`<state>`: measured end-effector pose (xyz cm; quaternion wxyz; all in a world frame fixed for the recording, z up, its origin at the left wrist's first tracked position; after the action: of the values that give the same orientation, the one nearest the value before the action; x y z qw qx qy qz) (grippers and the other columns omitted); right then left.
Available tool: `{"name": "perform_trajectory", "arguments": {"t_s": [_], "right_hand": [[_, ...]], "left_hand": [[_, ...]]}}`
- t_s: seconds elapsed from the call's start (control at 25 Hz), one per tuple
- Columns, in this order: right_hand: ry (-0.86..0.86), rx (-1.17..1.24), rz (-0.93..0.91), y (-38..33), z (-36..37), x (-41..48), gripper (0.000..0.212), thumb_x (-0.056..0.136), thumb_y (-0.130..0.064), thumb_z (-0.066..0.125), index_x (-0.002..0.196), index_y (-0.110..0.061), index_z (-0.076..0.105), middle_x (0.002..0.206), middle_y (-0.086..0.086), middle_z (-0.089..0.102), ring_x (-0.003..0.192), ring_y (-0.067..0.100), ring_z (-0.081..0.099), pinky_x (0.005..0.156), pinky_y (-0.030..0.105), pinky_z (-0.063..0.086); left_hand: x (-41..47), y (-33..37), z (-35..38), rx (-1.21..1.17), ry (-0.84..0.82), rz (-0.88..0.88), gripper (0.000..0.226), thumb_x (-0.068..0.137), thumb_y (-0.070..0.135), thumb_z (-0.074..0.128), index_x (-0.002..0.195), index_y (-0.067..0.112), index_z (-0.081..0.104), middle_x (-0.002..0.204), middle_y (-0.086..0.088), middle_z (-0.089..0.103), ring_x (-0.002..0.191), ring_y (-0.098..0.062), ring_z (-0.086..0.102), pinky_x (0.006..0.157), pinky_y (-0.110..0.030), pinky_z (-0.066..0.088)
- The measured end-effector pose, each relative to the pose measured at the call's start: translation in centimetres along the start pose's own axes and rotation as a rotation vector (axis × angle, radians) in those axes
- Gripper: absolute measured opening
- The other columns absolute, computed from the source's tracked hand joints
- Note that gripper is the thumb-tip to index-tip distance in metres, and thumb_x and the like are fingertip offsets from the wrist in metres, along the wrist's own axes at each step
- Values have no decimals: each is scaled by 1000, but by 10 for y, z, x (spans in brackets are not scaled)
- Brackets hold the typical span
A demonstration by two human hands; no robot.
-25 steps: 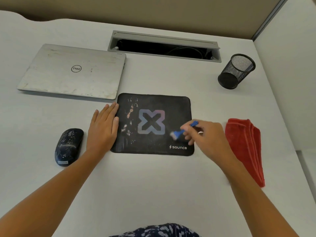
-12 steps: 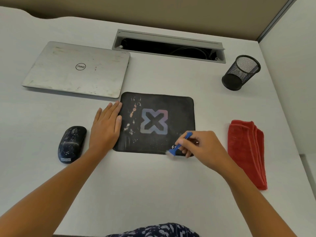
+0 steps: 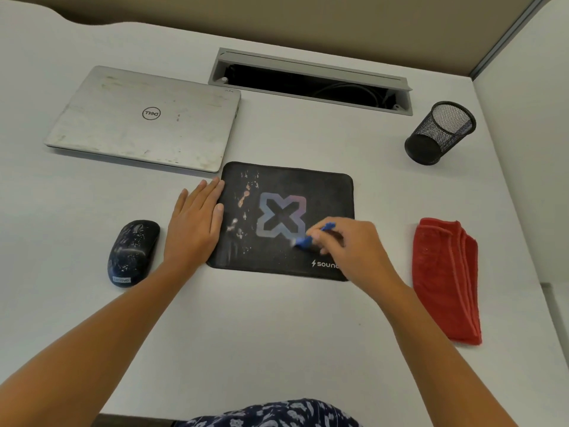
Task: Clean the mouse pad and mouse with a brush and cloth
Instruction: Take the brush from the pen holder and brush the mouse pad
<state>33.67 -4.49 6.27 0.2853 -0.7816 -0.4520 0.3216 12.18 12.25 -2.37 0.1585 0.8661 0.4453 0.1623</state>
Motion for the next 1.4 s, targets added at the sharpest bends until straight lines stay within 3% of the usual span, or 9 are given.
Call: {"name": "perform_trajectory", "arguments": {"t_s": [0.24, 0.4, 0.52, 0.68, 0.84, 1.0, 1.12, 1.28, 1.4], "right_hand": [[69, 83, 8, -1, 1, 4, 22, 93, -25, 57, 104, -11, 70, 86, 2, 69, 70, 7, 64, 69, 11, 52], [-185, -21, 9, -9, 8, 7, 20, 92, -27, 59, 98, -13, 71, 81, 2, 71, 64, 9, 66, 66, 15, 54], [23, 40, -13, -17, 5, 18, 22, 93, -27, 57, 104, -15, 71, 86, 3, 71, 70, 10, 66, 72, 18, 54], [-332, -87, -70, -27, 17, 15, 18, 93, -23, 59, 94, -11, 72, 81, 4, 71, 67, 10, 67, 64, 17, 54], [13, -6, -37, -24, 13, 24, 24, 93, -27, 57, 108, -12, 70, 92, 4, 71, 75, 13, 67, 76, 23, 56], [-293, -131, -128, -29, 18, 16, 21, 91, -25, 61, 91, -9, 73, 78, 4, 70, 65, 12, 66, 68, 23, 56], [9, -13, -69, -25, 13, 21, 22, 92, -27, 59, 99, -11, 72, 82, -1, 69, 69, 8, 63, 69, 20, 53], [-258, -206, -74, -20, 14, 11, 23, 92, -29, 59, 93, -10, 72, 80, 2, 69, 68, 11, 65, 75, 27, 58], [12, -55, -15, -17, 4, 14, 23, 92, -30, 59, 96, -11, 71, 83, 4, 70, 71, 12, 66, 75, 24, 56]], "left_hand": [[1, -1, 1, 6, -2, -2, 51, 101, 31, 22, 150, 19, 32, 155, 2, 33, 146, -16, 24, 122, -39, 10], [1, -1, 1, 10, 0, -2, 51, 101, 31, 22, 150, 19, 32, 155, 2, 34, 146, -16, 24, 122, -38, 10], [1, -1, 2, 10, 1, -4, 51, 101, 31, 22, 150, 19, 32, 155, 2, 34, 145, -16, 24, 122, -39, 10], [1, -2, 2, 16, -8, -3, 52, 101, 31, 22, 150, 19, 31, 155, 2, 33, 145, -17, 25, 122, -39, 10], [1, -2, 3, 12, -1, -1, 51, 101, 31, 22, 150, 19, 32, 155, 2, 34, 145, -16, 25, 122, -39, 11], [2, -3, 2, 15, -2, 2, 51, 101, 31, 22, 150, 19, 32, 155, 2, 34, 145, -16, 25, 121, -39, 11], [1, -3, 2, 13, -5, 1, 51, 101, 31, 22, 150, 20, 31, 155, 2, 33, 145, -16, 24, 122, -39, 11], [2, -3, 2, 10, -3, 2, 51, 101, 31, 23, 150, 19, 31, 155, 3, 33, 145, -16, 25, 122, -39, 11], [2, -4, 3, 14, 0, 2, 51, 101, 31, 22, 150, 19, 32, 155, 3, 34, 145, -16, 25, 122, -38, 11]]}}
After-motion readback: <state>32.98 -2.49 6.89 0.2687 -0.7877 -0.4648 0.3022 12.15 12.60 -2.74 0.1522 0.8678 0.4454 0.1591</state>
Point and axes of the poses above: each hand's wrist, its own x-axis towards the middle knuckle, its own z-axis out of the palm, y = z × x, the point moved 1 cm from there along x, towards the middle knuckle
